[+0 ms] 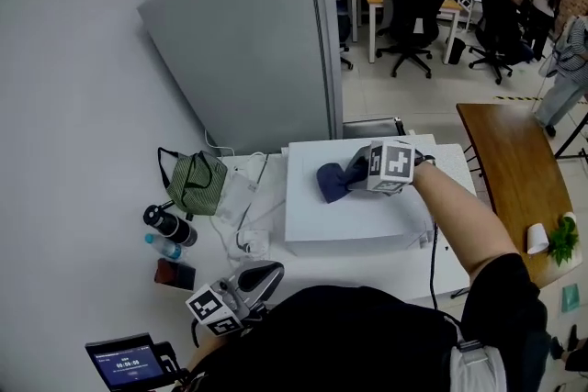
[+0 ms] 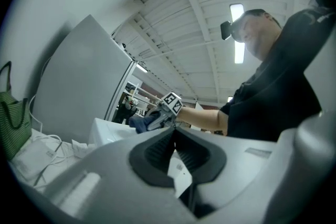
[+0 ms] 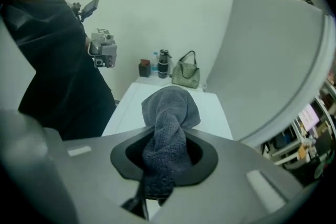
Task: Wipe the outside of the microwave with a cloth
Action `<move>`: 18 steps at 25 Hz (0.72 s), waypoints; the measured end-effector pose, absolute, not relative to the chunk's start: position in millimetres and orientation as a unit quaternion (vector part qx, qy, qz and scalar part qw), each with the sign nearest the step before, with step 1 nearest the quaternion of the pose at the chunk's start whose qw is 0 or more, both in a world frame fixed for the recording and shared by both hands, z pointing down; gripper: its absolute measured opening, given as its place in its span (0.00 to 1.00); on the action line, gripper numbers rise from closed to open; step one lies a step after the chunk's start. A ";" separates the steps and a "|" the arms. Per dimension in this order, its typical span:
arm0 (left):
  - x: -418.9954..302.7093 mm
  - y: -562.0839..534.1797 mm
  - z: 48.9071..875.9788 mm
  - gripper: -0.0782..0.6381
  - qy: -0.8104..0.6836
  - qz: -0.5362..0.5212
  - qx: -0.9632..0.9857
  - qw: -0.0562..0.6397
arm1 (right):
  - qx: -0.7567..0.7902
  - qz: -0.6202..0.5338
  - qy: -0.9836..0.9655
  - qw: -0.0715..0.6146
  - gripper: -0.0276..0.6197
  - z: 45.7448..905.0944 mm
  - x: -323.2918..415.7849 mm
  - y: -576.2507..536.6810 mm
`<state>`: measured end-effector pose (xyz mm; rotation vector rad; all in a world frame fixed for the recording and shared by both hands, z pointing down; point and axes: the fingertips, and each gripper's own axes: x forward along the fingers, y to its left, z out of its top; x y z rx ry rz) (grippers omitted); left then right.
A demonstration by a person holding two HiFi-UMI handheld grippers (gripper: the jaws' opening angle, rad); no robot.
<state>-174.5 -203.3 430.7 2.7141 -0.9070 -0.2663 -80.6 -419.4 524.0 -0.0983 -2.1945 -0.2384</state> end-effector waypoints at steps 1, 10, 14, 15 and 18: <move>-184.3 -197.5 429.8 0.11 -0.313 -0.093 0.936 0.132 | -0.052 -0.104 -0.886 0.448 0.16 524.9 -113.3 -406.7; -271.9 -147.7 432.9 0.11 -0.309 -0.108 0.935 0.137 | 0.041 -0.063 -0.861 0.503 0.16 565.0 -203.5 -404.9; -264.1 -146.4 438.5 0.11 -0.288 -0.105 0.940 0.149 | 0.058 -0.030 -0.861 0.505 0.15 559.8 -156.7 -410.1; -255.0 -145.2 437.8 0.11 -0.283 -0.102 0.942 0.147 | 0.055 -0.024 -0.859 0.509 0.15 558.7 -136.3 -406.6; -222.3 -145.2 433.0 0.11 -0.280 -0.092 0.946 0.137 | 0.082 -0.022 -0.844 0.529 0.15 554.6 -44.5 -413.0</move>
